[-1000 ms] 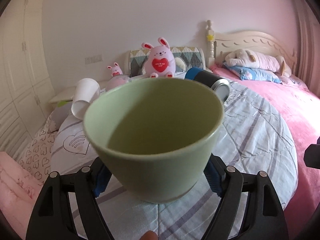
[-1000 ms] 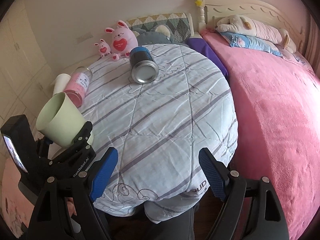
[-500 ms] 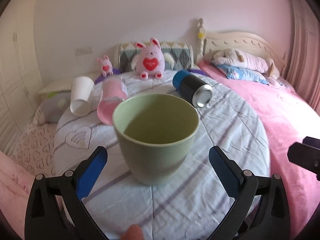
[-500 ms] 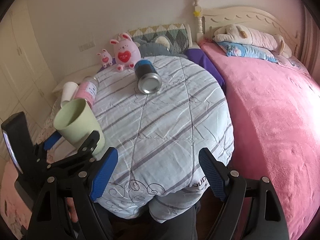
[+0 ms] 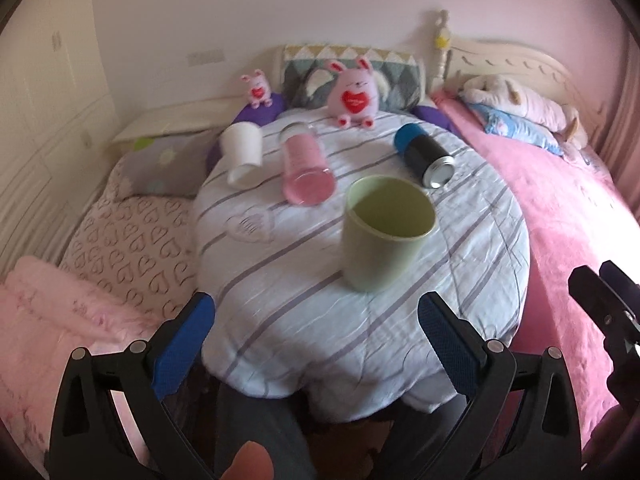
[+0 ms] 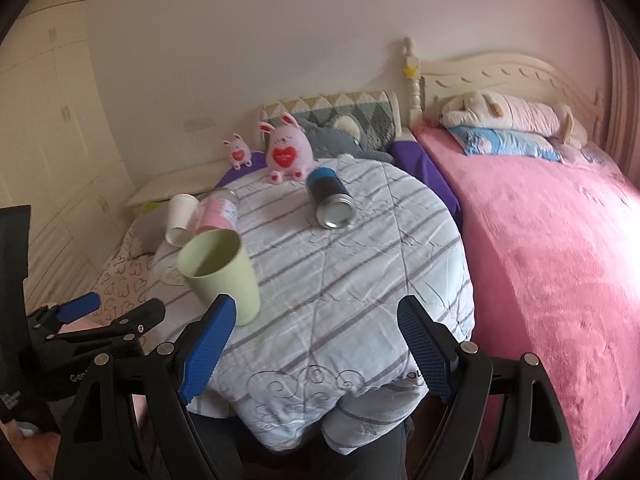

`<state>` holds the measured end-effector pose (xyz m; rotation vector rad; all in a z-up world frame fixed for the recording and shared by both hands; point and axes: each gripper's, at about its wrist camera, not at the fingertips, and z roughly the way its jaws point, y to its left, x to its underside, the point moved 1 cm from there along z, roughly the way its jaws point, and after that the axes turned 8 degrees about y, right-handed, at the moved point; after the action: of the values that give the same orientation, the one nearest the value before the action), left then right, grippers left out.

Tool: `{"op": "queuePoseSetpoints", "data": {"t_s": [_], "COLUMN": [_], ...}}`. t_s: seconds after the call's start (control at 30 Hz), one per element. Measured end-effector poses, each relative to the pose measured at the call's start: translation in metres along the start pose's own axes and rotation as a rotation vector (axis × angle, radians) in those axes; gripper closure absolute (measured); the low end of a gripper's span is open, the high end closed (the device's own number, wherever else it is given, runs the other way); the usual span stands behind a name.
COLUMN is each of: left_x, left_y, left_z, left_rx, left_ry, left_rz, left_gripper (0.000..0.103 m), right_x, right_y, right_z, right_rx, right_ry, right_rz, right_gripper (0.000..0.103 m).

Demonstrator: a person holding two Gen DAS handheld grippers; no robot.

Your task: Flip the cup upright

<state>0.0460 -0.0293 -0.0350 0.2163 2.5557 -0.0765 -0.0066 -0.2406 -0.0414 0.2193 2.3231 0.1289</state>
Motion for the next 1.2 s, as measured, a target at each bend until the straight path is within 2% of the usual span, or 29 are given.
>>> {"op": "queuePoseSetpoints", "data": {"t_s": [0.13,0.33,0.6,1.2], "left_x": [0.01,0.019,0.032,0.031], "left_y": [0.018,0.033,0.043,0.048], "left_z": [-0.021,-0.037,-0.04,-0.031], "left_rx": [-0.063,-0.106,-0.106,-0.097], "left_ry": [-0.011,-0.018,0.001,0.026], "left_rz": [-0.024,-0.037,-0.05,-0.069], "left_gripper": [0.0,0.0,0.0,0.0], "right_x": [0.005,0.013,0.019,0.018], "right_y": [0.009,0.019,0.034,0.04], "right_z": [-0.005,-0.004,-0.003,0.004], "right_rx": [0.003,-0.022,-0.036,-0.024], "right_ry": [-0.003,0.013,0.021,0.048], "right_rz": [-0.018,-0.031,-0.055,-0.067], "right_gripper": [0.019,0.019,0.019,0.019]}}
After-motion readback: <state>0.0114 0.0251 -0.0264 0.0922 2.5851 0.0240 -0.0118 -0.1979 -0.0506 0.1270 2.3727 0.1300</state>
